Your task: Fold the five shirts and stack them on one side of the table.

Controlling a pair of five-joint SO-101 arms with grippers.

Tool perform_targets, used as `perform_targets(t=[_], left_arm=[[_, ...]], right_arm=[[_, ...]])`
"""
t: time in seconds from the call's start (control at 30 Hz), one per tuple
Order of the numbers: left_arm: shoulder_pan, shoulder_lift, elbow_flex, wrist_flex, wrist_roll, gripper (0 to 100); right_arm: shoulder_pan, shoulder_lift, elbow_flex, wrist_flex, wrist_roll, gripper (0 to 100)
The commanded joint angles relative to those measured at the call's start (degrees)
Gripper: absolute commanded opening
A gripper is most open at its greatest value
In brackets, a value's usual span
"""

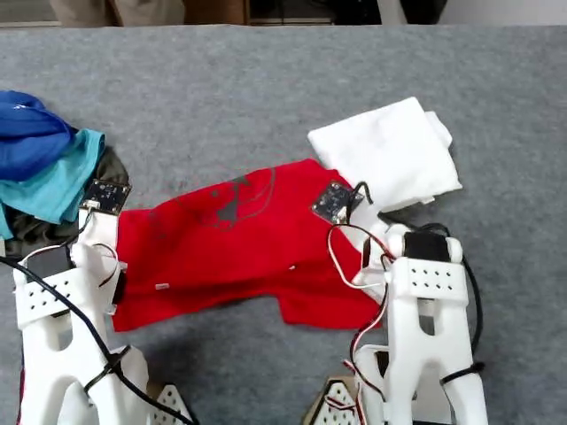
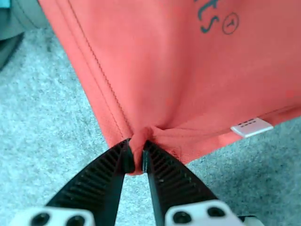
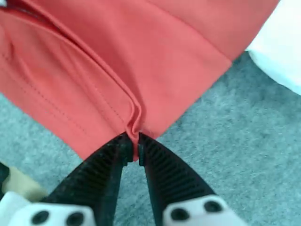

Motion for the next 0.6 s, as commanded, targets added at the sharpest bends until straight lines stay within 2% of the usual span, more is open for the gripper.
perform_targets(t=[0.0,0.13,0.23,0.33,0.47,0.57], left_arm=[[-0.3,-0.4,1.1,0.1,-2.5,2],[0.2,-0.4,3.6,2.7,-8.2,2],[0.1,-0.4,3.7,3.4,-8.7,2],[-0.2,-0.4,2.5,3.8,-8.6,11],[-0.4,-0.6,0.0,3.8,-2.5,23],[-0.4,-0.6,-4.0,3.8,1.2,26]], right_arm=[[0.9,-1.5,0.1,-0.3,1.4,0.1],[-0.1,-1.5,0.0,-0.4,1.4,0.1],[-2.5,-1.5,0.0,-0.3,1.0,0.2],[-4.9,-1.5,0.0,-0.1,0.9,5.7],[-5.9,-1.5,-0.9,-0.3,1.0,21.0],[-5.9,-1.5,-2.7,0.1,0.9,22.7]])
